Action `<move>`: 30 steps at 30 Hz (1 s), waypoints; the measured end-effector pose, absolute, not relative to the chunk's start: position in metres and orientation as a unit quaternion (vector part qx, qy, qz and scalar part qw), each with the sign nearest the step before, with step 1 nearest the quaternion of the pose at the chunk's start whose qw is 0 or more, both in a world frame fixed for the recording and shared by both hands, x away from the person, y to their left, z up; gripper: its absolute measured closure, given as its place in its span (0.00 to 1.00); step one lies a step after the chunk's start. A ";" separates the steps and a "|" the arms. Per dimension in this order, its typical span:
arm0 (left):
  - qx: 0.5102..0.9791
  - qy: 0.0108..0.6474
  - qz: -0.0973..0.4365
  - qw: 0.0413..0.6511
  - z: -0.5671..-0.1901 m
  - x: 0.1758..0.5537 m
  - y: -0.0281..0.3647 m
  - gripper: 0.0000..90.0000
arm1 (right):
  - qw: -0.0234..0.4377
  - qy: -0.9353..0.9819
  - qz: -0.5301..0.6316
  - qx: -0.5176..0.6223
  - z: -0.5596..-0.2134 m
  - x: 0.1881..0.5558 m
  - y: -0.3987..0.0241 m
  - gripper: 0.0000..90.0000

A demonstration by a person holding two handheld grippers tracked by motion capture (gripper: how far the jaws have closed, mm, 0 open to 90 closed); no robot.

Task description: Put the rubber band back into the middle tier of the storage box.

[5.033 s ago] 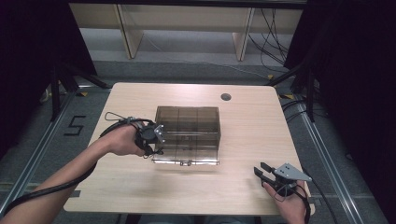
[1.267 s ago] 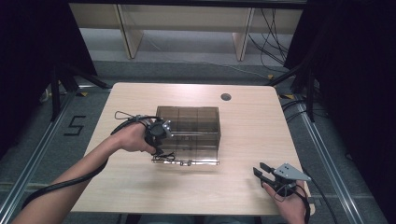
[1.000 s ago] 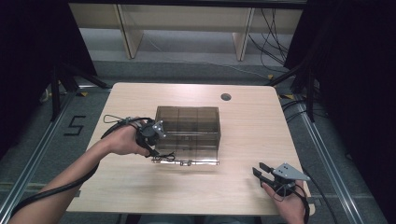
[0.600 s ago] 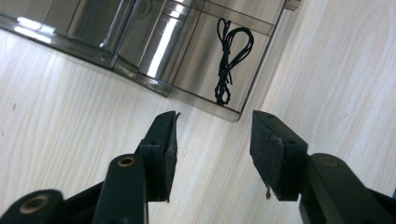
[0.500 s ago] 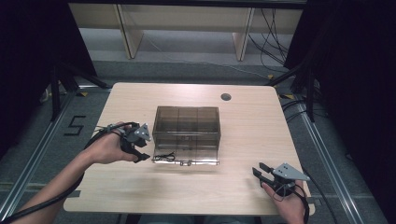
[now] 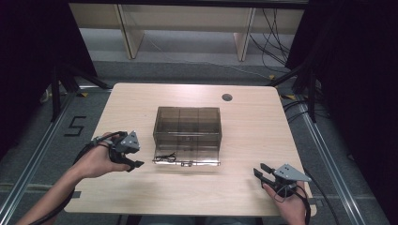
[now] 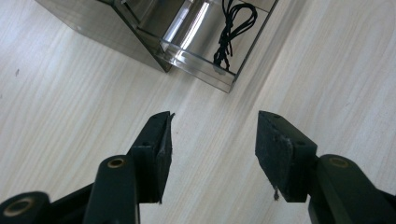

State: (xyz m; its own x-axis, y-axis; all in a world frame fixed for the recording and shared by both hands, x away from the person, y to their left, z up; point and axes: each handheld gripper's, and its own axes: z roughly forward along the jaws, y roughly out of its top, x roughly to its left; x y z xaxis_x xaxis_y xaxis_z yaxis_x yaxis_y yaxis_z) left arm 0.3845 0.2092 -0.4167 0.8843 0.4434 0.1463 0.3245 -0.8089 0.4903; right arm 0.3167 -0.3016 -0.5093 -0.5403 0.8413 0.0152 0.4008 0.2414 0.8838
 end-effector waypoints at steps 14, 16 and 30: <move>0.906 0.263 0.154 0.295 -0.437 0.363 0.229 0.49 | 0.232 0.748 0.454 0.424 -0.509 0.314 -0.301 0.68; 0.898 0.276 0.153 0.307 -0.441 0.360 0.231 0.48 | 0.232 0.748 0.454 0.425 -0.509 0.314 -0.300 0.68; 0.850 0.329 0.191 0.365 -0.474 0.339 0.250 0.47 | 0.241 0.749 0.454 0.418 -0.509 0.315 -0.301 0.68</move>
State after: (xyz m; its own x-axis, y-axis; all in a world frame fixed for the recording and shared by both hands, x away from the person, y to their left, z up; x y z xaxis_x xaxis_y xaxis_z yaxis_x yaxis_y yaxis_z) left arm 0.3387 0.2496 -0.4736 0.7105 0.6985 0.0850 0.4192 -0.5172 0.7461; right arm 0.3152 -0.3006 -0.5088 -0.5341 0.8452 0.0182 0.4070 0.2382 0.8818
